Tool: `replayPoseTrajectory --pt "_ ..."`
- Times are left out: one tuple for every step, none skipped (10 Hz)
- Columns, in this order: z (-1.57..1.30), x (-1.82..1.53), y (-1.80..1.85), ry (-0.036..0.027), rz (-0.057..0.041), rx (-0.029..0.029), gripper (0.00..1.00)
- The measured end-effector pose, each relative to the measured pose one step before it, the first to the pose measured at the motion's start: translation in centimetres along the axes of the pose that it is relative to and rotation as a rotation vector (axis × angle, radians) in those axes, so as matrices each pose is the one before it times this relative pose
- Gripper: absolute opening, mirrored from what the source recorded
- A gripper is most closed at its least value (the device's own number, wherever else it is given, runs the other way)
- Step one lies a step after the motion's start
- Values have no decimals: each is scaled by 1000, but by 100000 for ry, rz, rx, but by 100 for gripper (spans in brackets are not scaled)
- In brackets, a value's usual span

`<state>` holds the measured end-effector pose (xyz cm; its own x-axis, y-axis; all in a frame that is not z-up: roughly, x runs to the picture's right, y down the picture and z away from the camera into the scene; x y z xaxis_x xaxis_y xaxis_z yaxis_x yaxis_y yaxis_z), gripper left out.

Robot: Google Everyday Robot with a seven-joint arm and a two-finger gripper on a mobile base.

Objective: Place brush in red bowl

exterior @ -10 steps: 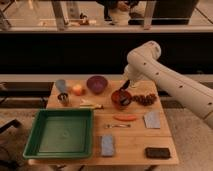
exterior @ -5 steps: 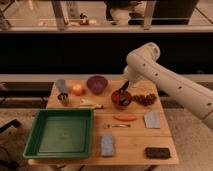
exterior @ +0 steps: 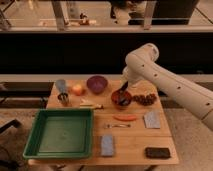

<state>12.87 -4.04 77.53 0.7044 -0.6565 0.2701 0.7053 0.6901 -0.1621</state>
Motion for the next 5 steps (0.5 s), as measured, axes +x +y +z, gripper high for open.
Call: replayPoseTrajectory --pt "2 -172 9 -235 -375 -20 0" --pt "-11 -209 29 -243 -496 -33 0" --pt "11 -128 26 -214 -255 -42 0" --pt "43 -169 33 -255 -409 -68 0" --pt "29 -179 33 -307 -399 -54 0"
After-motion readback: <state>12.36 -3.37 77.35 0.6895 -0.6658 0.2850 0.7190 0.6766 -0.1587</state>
